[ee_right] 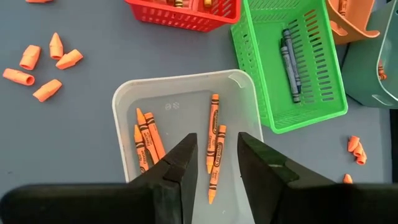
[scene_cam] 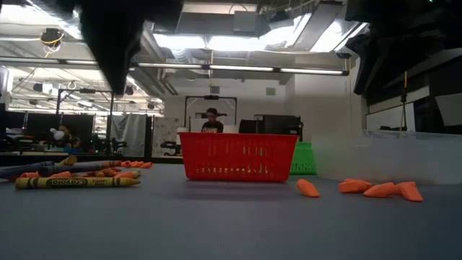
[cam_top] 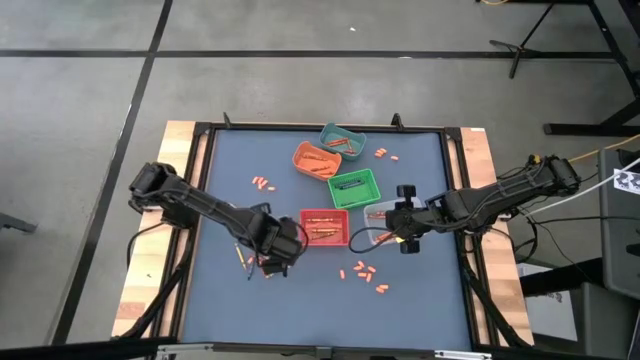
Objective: Sort crayons
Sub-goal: Put the red orange crayon into the blue bin
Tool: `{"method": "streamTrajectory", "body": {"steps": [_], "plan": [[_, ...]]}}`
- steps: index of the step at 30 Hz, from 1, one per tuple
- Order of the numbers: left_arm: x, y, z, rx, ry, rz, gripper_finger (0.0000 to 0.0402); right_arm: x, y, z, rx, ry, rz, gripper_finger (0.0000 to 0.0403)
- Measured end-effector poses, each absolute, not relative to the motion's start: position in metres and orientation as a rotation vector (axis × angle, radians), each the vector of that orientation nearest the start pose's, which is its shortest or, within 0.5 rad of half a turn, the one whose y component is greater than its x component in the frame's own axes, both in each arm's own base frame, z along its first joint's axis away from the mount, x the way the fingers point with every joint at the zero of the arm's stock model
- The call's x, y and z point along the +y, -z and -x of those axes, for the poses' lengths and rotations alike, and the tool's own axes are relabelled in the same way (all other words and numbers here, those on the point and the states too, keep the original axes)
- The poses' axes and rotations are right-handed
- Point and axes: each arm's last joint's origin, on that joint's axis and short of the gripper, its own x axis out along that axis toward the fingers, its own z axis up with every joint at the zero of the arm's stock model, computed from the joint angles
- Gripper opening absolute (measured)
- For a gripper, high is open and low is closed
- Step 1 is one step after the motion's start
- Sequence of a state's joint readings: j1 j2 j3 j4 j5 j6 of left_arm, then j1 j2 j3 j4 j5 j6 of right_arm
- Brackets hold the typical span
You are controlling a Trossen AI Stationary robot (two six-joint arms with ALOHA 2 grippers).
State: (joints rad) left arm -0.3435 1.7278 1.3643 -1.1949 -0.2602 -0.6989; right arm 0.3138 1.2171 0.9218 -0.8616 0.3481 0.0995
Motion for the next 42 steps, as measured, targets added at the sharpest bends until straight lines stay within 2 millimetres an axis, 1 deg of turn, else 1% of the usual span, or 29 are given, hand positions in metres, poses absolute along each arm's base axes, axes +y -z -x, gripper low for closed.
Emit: {"method": "streamTrajectory", "body": {"steps": [7,14,18,22,27,35,38,42], "plan": [[-0.08,-0.196,-0.272,1.439,-0.435,0.187,0.009,0.058,-0.25,-0.211,1.088,0.084,0.287,0.0113],[-0.063,-0.168,-0.253,1.475,-0.419,0.267,0.009,0.058,-0.25,-0.211,1.088,0.084,0.287,0.0113],[-0.059,-0.153,-0.243,1.502,-0.426,0.272,0.009,0.058,-0.25,-0.211,1.088,0.085,0.288,0.0113],[-0.058,-0.141,-0.24,1.476,-0.408,0.273,0.009,0.058,-0.25,-0.211,1.088,0.085,0.288,0.0113],[-0.057,-0.137,-0.238,1.46,-0.396,0.26,0.009,0.058,-0.25,-0.211,1.088,0.086,0.288,0.0113],[-0.057,-0.136,-0.237,1.464,-0.399,0.255,0.0089,0.058,-0.25,-0.211,1.088,0.086,0.288,0.0113],[-0.057,-0.136,-0.237,1.464,-0.399,0.255,0.008,0.058,-0.25,-0.211,1.088,0.086,0.288,0.0113],[-0.057,-0.135,-0.237,1.465,-0.398,0.257,0.0058,0.058,-0.25,-0.211,1.088,0.086,0.288,0.0113]]}}
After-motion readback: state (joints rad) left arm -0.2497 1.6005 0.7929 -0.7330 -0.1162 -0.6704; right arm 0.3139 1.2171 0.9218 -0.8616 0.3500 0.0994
